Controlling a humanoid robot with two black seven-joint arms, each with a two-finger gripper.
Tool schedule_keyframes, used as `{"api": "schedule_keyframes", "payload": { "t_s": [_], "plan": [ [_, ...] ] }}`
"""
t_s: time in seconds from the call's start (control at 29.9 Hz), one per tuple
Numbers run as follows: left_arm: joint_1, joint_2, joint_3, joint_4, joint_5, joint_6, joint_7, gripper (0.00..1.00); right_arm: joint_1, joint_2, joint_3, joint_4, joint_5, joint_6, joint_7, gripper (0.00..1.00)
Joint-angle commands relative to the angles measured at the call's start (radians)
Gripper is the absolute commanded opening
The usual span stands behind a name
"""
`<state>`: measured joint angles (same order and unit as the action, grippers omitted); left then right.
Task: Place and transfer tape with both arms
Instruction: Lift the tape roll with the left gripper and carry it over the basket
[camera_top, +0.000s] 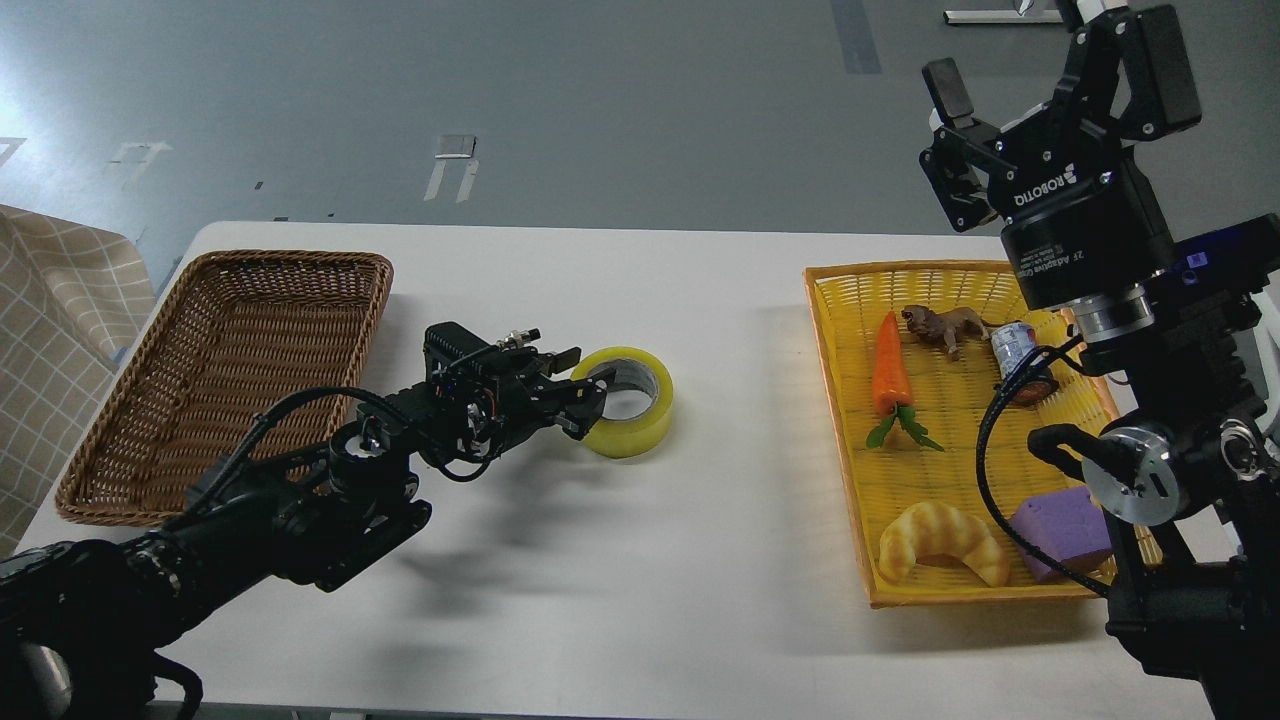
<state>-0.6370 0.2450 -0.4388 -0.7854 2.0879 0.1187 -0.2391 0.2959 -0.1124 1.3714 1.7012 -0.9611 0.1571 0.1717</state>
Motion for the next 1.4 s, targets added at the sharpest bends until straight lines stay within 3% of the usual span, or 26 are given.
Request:
{"api": "schedule_keyframes", "payload": {
  "t_s": [0.0, 0.13, 0.2, 0.27, 0.67, 0.8, 1.04, 1.2, 1.37],
  "plan": [
    [-0.001, 0.002, 0.000, 0.002, 0.000, -0.001, 0.001, 0.19, -0.003, 0.000, 0.000, 0.000, -0.002, -0.001, 0.000, 1.00],
    [-0.003, 0.002, 0.000, 0.000, -0.002, -0.001, 0.001, 0.16, -0.007, 0.000, 0.001, -0.002, -0.002, -0.001, 0.000, 1.00],
    [-0.001, 0.004, -0.001, -0.011, -0.002, -0.005, -0.002, 0.03, -0.015, 0.000, 0.001, -0.002, -0.002, -0.001, 0.002, 1.00],
    [-0.004, 0.002, 0.000, -0.012, -0.014, -0.022, -0.015, 0.00, -0.018, 0.000, 0.001, -0.002, -0.004, -0.001, 0.002, 1.00],
    [-0.121, 0.013, -0.003, -0.031, -0.077, -0.027, -0.022, 0.00, -0.021, 0.007, 0.001, -0.002, -0.010, -0.001, 0.002, 1.00],
    [-0.181, 0.071, 0.000, -0.031, -0.081, -0.030, -0.029, 0.00, -0.020, 0.007, 0.001, -0.002, -0.010, -0.001, 0.002, 1.00],
    [-0.247, 0.184, 0.000, -0.031, -0.081, -0.030, -0.127, 0.00, -0.026, 0.007, 0.000, -0.002, -0.010, -0.001, 0.002, 1.00],
    [-0.267, 0.336, -0.001, -0.038, -0.084, -0.030, -0.241, 0.00, -0.030, 0.007, -0.002, -0.002, -0.010, -0.001, 0.002, 1.00],
    [-0.253, 0.488, -0.003, -0.038, -0.118, -0.027, -0.250, 0.04, -0.031, 0.007, -0.002, -0.002, -0.010, -0.001, 0.002, 1.00]
  ]
}}
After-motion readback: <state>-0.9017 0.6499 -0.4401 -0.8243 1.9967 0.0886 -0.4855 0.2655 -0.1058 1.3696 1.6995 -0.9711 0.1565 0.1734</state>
